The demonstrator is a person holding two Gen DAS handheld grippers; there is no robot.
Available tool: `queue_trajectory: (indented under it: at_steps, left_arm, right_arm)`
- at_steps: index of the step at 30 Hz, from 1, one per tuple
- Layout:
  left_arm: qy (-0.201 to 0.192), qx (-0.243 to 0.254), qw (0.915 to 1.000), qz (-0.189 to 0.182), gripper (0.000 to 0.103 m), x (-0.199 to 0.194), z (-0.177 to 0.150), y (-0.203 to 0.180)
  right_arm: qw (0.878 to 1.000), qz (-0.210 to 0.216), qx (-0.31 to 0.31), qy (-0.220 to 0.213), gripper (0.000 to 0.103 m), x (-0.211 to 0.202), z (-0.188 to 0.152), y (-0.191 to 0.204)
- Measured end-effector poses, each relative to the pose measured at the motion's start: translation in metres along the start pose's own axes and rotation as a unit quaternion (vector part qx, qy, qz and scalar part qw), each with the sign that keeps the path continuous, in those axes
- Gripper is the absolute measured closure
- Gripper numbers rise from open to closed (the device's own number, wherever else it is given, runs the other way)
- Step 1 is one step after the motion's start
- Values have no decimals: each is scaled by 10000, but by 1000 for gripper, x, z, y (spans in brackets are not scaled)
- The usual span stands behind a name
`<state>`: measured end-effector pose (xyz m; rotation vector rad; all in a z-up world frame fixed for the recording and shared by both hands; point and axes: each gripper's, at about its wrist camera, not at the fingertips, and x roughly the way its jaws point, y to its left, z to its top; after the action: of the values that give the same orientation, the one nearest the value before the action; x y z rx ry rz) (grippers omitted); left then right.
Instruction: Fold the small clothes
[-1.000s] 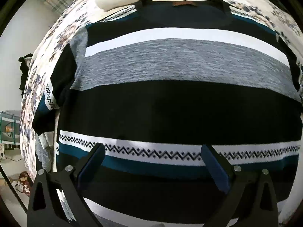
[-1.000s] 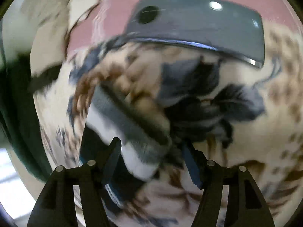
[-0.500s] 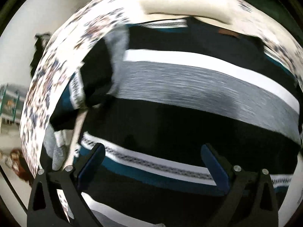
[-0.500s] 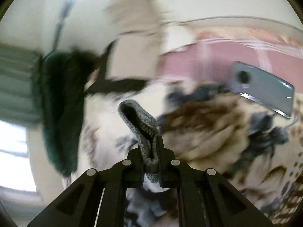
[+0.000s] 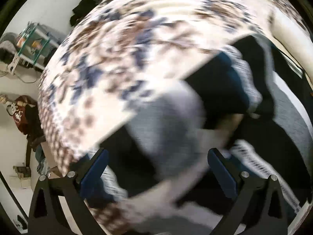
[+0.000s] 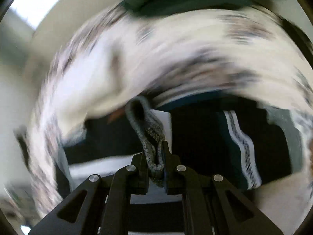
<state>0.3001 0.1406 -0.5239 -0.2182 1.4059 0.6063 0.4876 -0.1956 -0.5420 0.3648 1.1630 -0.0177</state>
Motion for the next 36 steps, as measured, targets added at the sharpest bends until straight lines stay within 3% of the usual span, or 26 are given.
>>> queue_trajectory:
  at_steps: [4,7,10,12,13,15,16,21,22,27,29,30,31,32,33,36]
  left_arm:
    - [-50,-100,9999,89,0,5,4,61]
    - [-163,-175,9997,111,0,11,9,100]
    - [-284,-213,9994,15,0,19,13,128]
    - [-221,-238,9994,-136,0,27,10,140]
    - [-178,-260,9990,-326,0,30,9,147]
    - [-85,-282,9976,-629,0,34,2,160]
    - [-51,-295,9965,-784,0,35,-1,167]
    - [415,-623,9889,-1283,0,48,-35,201]
    - [591,-714,9864,-1358,0,54,-44,205]
    - [1503,-1108,9637,-1909,2,102,-78,203]
    - [1463,-1295,9582,-2088,8,108,-78,194]
    - [1326,-1309,9602,-2079,21,106,-76,190]
    - [1150,-1285,9630,-2069,39,100,-72,186]
    - [1031,-1206,9660,-2041,81,93,-66,181]
    - [943,-1161,9665,-2083,99,86,-60,180]
    - [394,-1351,9631,-2293,99,57,-37,194]
  right_arm:
    - [9940,0,-1070,213,93,49,-39,133]
    - [9892,20,-1416,378,93,67,-63,183]
    - [9831,-350,-1746,435,92,83,-82,205]
    - [9841,-304,-1639,607,90,86,-83,196]
    - [9856,-121,-1504,759,83,83,-82,188]
    - [9867,297,-1106,1157,48,72,-78,165]
    - [9873,401,-898,1250,39,62,-78,154]
    - [9909,263,-184,1307,36,3,-92,91]
    - [9909,197,-104,1330,36,-1,-91,94]
    - [9857,-283,247,1643,36,-12,-134,47]
    - [9824,-755,148,1700,36,-4,-150,35]
    - [9809,-935,86,1705,36,-1,-157,30]
    - [9790,-1103,9,1716,36,2,-164,26]
    - [9761,-1309,-78,1735,36,4,-171,22]
    - [9751,-1383,-110,1728,36,5,-176,20]
    - [9750,-1437,-198,1685,36,-1,-185,18]
